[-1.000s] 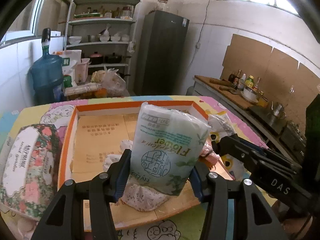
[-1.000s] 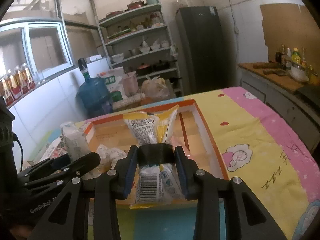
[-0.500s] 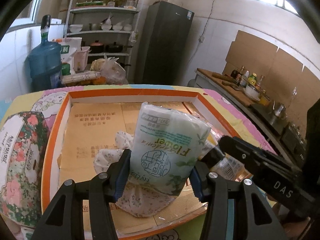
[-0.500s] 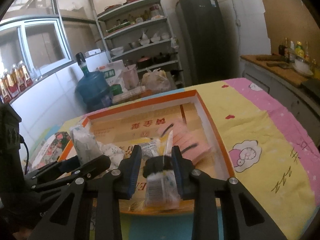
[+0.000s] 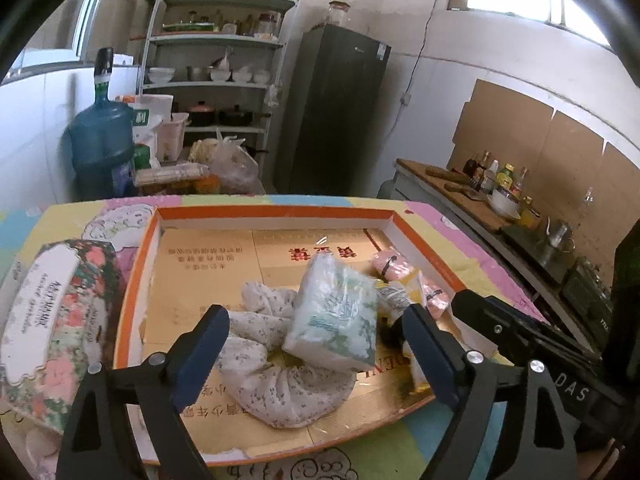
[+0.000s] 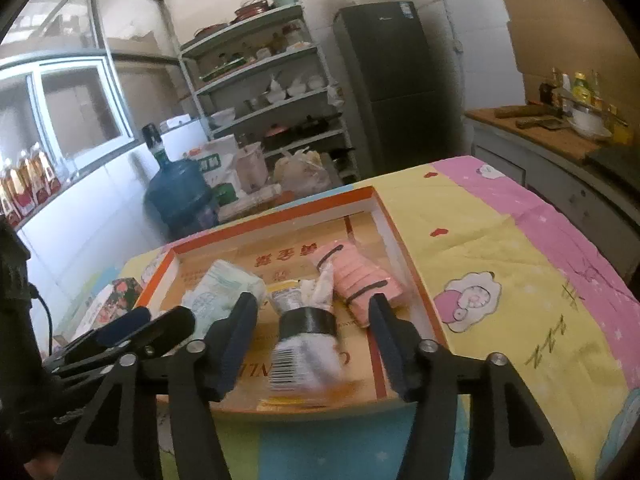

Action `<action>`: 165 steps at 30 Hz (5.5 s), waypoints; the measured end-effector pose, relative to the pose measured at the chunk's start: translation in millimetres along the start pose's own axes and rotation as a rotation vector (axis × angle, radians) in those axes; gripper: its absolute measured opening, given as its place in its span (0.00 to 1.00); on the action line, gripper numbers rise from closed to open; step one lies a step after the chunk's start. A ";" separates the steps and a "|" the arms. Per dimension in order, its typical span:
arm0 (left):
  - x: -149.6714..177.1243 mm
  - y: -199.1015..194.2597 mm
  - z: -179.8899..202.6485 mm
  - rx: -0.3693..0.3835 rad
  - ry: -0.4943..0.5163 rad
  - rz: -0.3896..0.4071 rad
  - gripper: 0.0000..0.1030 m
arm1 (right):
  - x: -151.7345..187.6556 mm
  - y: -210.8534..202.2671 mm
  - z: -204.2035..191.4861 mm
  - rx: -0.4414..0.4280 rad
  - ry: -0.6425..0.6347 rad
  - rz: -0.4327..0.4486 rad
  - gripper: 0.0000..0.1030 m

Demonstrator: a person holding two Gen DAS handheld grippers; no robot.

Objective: Organize soft objects
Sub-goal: 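Open the left tool over the tray while the right tool releases the snack packet, then move both open tools back toward the remaining items on the bed, then grasp the leopard-print cloth with the right tool, then grasp the bagged green ball with the left tool while the right tool holds the cloth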

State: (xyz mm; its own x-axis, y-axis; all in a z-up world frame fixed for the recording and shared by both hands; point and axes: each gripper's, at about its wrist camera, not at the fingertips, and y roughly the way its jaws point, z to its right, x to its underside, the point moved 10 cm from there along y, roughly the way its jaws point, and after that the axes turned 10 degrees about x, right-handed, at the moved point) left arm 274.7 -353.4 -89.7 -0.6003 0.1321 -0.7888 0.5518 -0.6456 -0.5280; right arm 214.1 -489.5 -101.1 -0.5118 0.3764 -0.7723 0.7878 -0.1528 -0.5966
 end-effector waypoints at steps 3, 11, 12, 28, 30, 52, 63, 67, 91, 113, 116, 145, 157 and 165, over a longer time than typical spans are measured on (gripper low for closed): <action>-3.0 -9.3 3.4 -0.011 0.022 0.018 0.86 | -0.6 -9.8 2.9 0.013 0.012 0.013 0.62; -13.3 -47.0 13.8 -0.043 0.085 0.102 0.87 | -4.5 -36.4 6.4 0.031 0.046 0.058 0.70; -13.9 -50.8 14.1 -0.047 0.090 0.108 0.87 | -4.4 -39.2 5.8 0.030 0.048 0.061 0.70; -7.9 -101.5 11.1 -0.047 0.102 0.150 0.87 | 0.8 -80.1 -21.6 0.010 0.023 0.097 0.70; -6.8 -107.7 10.4 -0.049 0.103 0.155 0.87 | 1.7 -83.9 -24.8 0.007 0.020 0.101 0.70; 10.0 -175.0 -40.6 -0.101 0.064 0.188 0.87 | 21.3 -105.7 -114.2 -0.066 -0.088 0.107 0.70; 21.4 -209.0 -80.1 -0.148 0.021 0.211 0.87 | 36.9 -110.6 -153.6 -0.093 -0.129 0.096 0.70; 26.5 -218.6 -92.3 -0.161 0.004 0.216 0.87 | 42.5 -113.1 -165.7 -0.107 -0.146 0.091 0.70; 73.7 -264.7 -165.1 -0.271 -0.086 0.198 0.87 | 88.2 -121.4 -234.8 -0.169 -0.248 0.040 0.70; 113.8 -282.7 -191.6 -0.260 -0.115 0.157 0.87 | 153.1 -119.8 -235.3 -0.147 -0.300 -0.018 0.75; 117.7 -283.9 -196.7 -0.267 -0.128 0.154 0.87 | 167.3 -122.9 -253.1 -0.210 -0.343 -0.039 0.75; 119.2 -235.3 -180.4 0.028 -0.001 -0.064 0.87 | 159.7 -123.5 -243.4 -0.223 -0.280 -0.030 0.17; 129.0 -197.0 -163.0 0.053 0.118 -0.202 0.87 | 157.3 -127.7 -234.5 -0.222 -0.253 -0.022 0.18; 138.2 -190.9 -159.1 0.045 0.129 -0.215 0.50 | 159.9 -124.1 -234.9 -0.220 -0.255 -0.032 0.18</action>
State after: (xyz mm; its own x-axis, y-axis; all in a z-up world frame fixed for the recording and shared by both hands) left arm 178.5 -92.3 -148.0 -0.6206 0.3631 -0.6950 0.3917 -0.6244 -0.6759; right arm 114.9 -195.7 -99.3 -0.5846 0.1332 -0.8003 0.8110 0.0668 -0.5813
